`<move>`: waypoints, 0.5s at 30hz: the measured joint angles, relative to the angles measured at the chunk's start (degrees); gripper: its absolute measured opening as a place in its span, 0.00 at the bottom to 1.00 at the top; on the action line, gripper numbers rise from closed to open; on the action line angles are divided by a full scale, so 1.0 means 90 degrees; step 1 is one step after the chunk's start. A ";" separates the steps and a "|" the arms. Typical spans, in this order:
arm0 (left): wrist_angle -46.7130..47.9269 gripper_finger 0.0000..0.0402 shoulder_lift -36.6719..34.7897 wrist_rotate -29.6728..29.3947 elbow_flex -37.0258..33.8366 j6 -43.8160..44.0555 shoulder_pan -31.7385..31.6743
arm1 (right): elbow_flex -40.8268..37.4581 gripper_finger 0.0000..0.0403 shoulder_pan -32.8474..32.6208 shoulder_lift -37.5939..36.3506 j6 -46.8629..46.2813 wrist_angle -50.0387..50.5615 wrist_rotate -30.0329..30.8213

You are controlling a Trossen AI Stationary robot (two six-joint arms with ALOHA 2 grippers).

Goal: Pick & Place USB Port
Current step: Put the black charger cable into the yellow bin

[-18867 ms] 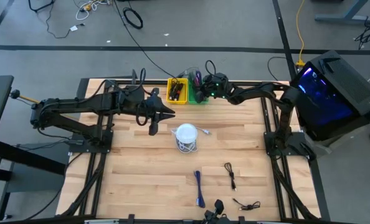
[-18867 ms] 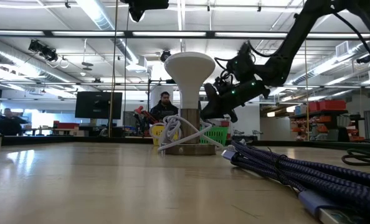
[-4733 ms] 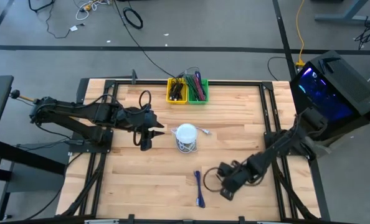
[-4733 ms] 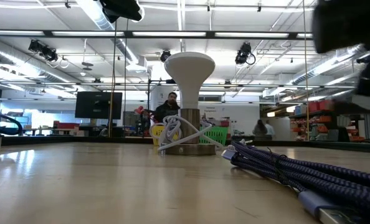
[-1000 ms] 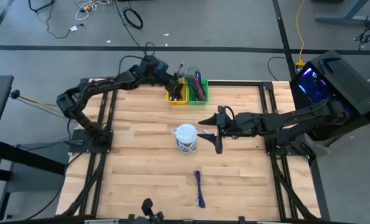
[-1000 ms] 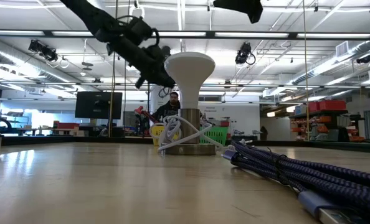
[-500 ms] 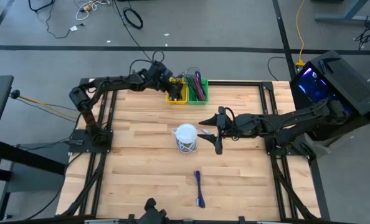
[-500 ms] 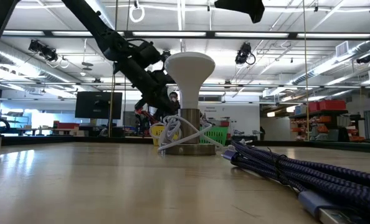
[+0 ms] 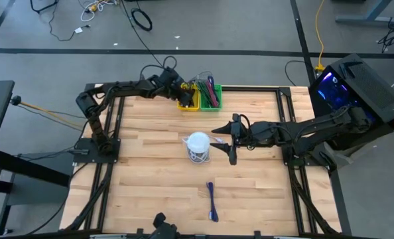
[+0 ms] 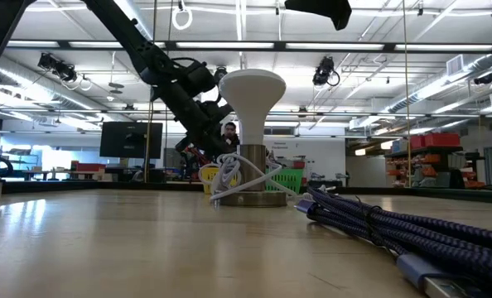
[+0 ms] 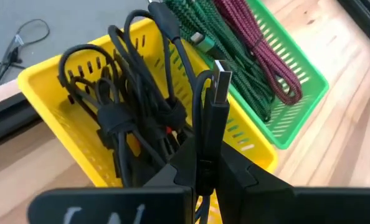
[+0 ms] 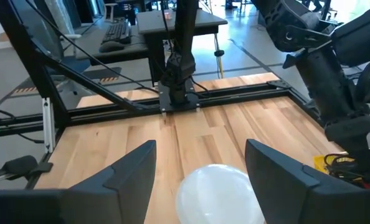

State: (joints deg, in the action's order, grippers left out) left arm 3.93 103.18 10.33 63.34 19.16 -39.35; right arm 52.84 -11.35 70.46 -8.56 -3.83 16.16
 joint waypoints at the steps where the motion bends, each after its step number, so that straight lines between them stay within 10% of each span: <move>1: -0.0001 0.08 0.0000 -0.0002 0.0000 0.0000 0.0003 | 0.0000 0.61 0.0000 0.0000 0.0000 -0.0001 -0.0007; 10: 0.0013 0.09 0.0322 -0.0182 0.0002 0.0112 0.0040 | 0.0000 0.61 0.0000 0.0000 -0.0002 0.0003 -0.0018; 15: 0.0017 0.30 0.0419 -0.0533 0.0000 0.0044 0.0042 | 0.0000 0.61 0.0000 0.0000 0.0000 0.0007 -0.0015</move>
State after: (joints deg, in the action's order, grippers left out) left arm 4.09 106.95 5.53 63.34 19.56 -38.97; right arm 52.84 -11.35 70.46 -8.56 -3.77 16.03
